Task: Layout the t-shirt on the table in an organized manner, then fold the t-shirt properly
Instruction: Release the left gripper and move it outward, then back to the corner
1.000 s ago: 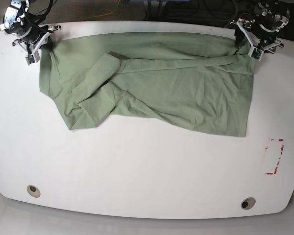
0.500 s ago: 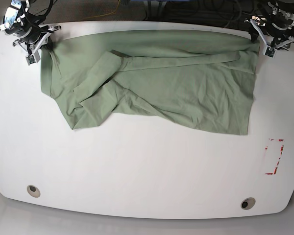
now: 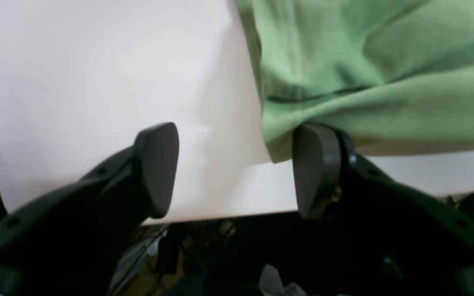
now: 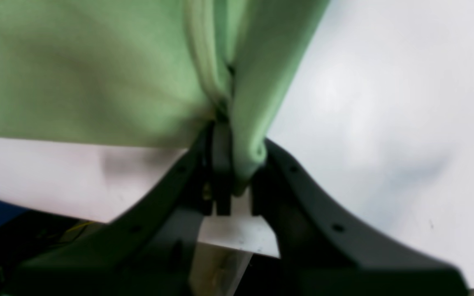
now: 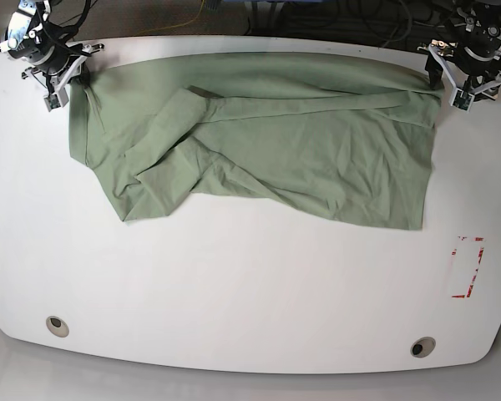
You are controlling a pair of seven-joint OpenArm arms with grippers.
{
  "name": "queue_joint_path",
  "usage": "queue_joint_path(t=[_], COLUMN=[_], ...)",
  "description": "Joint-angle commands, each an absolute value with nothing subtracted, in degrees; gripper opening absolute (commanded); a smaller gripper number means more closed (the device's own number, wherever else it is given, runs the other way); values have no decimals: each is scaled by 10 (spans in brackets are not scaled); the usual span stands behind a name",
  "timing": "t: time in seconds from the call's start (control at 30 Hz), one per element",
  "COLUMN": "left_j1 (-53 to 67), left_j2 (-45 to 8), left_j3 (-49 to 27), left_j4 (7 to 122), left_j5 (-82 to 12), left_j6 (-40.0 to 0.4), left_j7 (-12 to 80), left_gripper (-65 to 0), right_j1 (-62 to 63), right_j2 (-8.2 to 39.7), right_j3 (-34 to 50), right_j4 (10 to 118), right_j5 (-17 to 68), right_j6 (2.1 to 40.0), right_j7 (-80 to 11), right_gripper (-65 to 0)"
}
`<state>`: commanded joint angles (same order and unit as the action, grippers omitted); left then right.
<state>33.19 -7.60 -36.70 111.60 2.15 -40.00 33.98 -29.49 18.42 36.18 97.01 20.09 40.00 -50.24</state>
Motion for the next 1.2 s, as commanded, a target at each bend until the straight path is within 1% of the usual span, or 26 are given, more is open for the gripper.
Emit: queue_joint_path(t=[0.17,0.33,0.43,0.57,0.73,0.9,1.07,1.13,1.17,1.2], left_j1=[332,332,332,334,335,334,335,335,335,335], left_j2=[-76,-78,-84,-108,-111,-115,-114,-114,-114,-114], left_j3=[-374,-425,-444,-470,-489,-473,-393,-370,-358,-346], left_j4=[1117,1117,1117,1117,1117,1117,1116,1116,1116,1115], left_j5=[10,-23,-36,-63,-95,-114,-112,-111,-111,-111], left_j6=[-400,-400,-400,-400,-400,-400,-400,-400,-400,-400], left_j7=[340,340,340,340,340,340,340,340,340,340], left_gripper=[-247,-247,-247,-247,-247,-247,-248,-271,-297,-340], right_j1=[-295,-295,-295,-295,-295,-295,-295,-295,-295,-294], right_j2=[182,182,182,182,182,182,182,181,180,176], right_j3=[362,361,361,361,361,361,361,361,361,361], right_j4=[970,970,970,970,970,970,970,970,970,970], right_j5=[201,201,201,201,201,201,201,201,201,201], right_j6=[400,400,400,400,400,400,400,400,400,400], right_j7=[-502,-502,-502,-502,-502,-502,-502,-502,-502,-502], right_gripper=[-625,-625,-625,-625,-625,-625,-625,-625,-625,-625])
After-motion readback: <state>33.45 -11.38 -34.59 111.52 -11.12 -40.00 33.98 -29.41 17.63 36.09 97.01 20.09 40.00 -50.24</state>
